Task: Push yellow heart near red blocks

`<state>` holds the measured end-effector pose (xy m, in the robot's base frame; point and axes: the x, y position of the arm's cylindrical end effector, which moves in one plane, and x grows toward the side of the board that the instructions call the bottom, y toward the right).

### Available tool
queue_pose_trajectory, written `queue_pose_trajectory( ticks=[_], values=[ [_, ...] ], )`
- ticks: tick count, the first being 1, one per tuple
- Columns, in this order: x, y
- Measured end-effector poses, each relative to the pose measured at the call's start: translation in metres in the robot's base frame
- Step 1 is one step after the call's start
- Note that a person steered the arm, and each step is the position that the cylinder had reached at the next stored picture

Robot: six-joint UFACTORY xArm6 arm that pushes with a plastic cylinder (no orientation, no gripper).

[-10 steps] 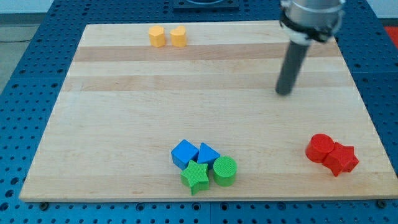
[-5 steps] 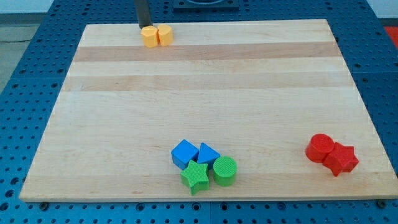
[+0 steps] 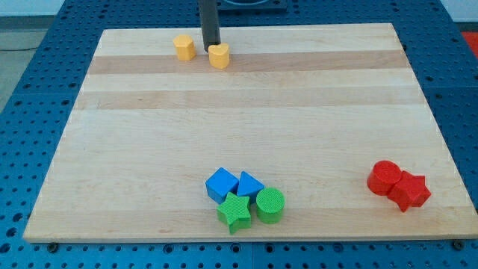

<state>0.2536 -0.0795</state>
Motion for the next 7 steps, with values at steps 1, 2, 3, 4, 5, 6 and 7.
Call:
queue_pose_trajectory(
  ticks=[1,2,3,4,5,6,7],
  values=[
    [0.030,0.009],
    [0.062,0.056],
    [0.074,0.101],
    [0.087,0.144],
    [0.115,0.161],
    [0.114,0.122],
    [0.123,0.097]
  ],
)
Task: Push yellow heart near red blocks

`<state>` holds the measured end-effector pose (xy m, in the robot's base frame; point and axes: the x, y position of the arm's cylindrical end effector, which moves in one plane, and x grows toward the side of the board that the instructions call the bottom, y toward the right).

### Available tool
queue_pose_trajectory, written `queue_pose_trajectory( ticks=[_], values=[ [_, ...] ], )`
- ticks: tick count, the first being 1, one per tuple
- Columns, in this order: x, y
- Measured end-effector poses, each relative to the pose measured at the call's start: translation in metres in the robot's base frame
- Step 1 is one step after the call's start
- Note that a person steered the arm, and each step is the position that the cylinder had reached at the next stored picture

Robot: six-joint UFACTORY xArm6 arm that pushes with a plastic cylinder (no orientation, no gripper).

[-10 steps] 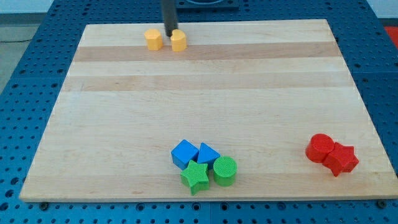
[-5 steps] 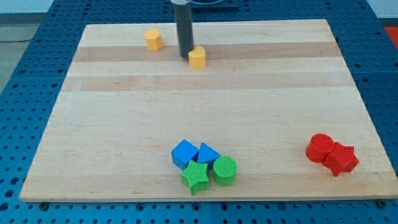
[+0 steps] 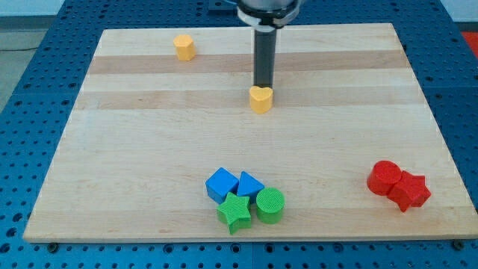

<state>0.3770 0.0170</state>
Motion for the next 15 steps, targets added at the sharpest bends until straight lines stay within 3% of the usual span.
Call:
queue_pose_trajectory(
  ticks=[2,4,5,8,10,13,15],
  values=[
    [0.077,0.008],
    [0.077,-0.064],
    [0.093,-0.062],
    [0.109,0.052],
    [0.110,-0.004],
    [0.144,0.107],
    [0.151,0.112]
  ],
)
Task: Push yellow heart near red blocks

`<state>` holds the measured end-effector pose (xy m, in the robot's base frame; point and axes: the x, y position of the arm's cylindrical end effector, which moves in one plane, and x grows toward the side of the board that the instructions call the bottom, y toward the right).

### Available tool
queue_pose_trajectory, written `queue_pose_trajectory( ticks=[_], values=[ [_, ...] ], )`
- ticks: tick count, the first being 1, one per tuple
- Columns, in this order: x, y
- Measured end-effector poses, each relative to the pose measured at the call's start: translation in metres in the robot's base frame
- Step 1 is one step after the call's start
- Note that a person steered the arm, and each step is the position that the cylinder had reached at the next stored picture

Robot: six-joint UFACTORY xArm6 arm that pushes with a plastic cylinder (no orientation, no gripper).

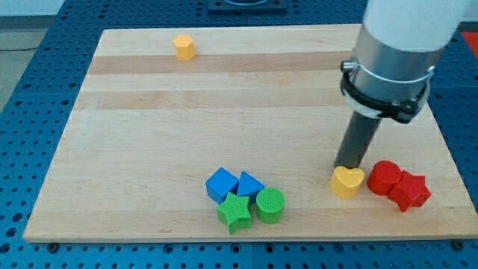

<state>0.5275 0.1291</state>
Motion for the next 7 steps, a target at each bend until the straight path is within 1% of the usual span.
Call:
queue_pose_trajectory(
  ticks=[1,3,4,5,6,7],
  values=[
    [0.000,-0.020],
    [0.024,-0.024],
    [0.028,-0.027],
    [0.033,-0.043],
    [0.043,-0.031],
    [0.045,0.001]
  ],
)
